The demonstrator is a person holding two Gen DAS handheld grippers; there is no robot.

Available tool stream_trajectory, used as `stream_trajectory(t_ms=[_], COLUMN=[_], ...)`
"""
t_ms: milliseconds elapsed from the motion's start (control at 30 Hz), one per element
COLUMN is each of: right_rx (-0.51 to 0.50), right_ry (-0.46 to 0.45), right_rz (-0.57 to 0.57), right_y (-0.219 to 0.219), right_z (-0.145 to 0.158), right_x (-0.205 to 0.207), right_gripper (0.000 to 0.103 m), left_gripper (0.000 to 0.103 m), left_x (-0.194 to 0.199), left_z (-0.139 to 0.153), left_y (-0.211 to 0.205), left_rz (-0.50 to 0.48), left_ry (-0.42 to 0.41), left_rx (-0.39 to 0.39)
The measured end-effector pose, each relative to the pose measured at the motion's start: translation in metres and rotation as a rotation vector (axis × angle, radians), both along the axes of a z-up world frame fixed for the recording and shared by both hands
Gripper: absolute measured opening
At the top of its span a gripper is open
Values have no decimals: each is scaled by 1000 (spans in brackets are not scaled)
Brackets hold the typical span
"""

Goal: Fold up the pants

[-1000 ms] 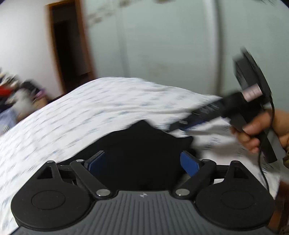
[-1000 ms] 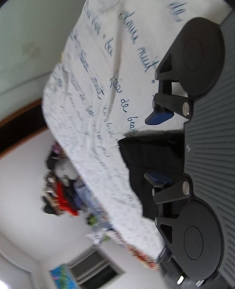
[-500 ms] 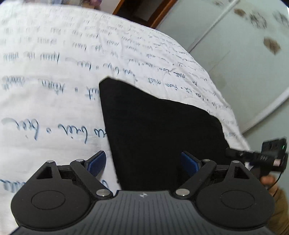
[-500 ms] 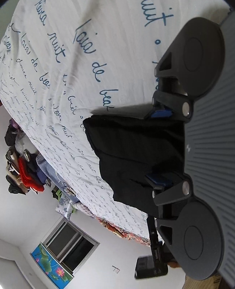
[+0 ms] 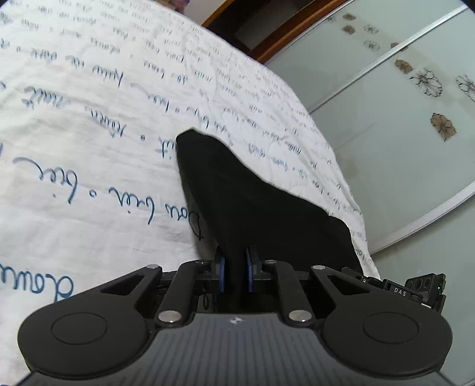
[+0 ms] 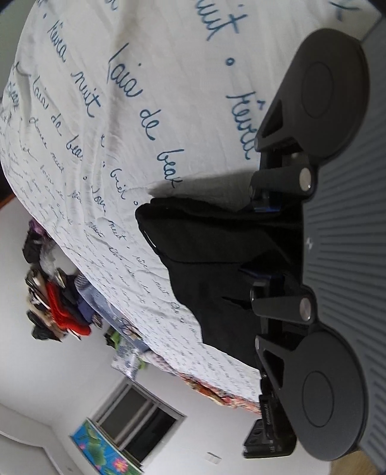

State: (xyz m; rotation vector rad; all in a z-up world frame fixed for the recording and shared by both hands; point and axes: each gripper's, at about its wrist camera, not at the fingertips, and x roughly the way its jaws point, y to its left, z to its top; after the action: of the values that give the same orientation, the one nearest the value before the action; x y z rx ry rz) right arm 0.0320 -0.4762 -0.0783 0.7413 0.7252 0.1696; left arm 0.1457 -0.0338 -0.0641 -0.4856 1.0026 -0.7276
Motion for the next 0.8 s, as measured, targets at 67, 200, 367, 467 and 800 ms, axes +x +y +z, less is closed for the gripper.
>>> stream_trajectory(t_ms=[67,200,367,467,800], right_rx=[0,6,48,54,-332], right_ry=[-13,-54,-105,-114,-63], right_rz=[-14,-8,70,105,-36], right_y=[6,23,60,79,106], right_z=[7,29,47,45,51], right_x=[-2,0,8,12,2], right_gripper=[26,23,21,21,44], left_gripper=[12,12,12,14,73], left_x=[-5,-16,-22,-16,-40], left_z=[8,29,57,49,59], left_y=[2,13,52,60,71], left_rz=[11,39,81,46,200], left_ry=[-35,-114,-172,-133,-281], left_rx=[16,54,112,215,517])
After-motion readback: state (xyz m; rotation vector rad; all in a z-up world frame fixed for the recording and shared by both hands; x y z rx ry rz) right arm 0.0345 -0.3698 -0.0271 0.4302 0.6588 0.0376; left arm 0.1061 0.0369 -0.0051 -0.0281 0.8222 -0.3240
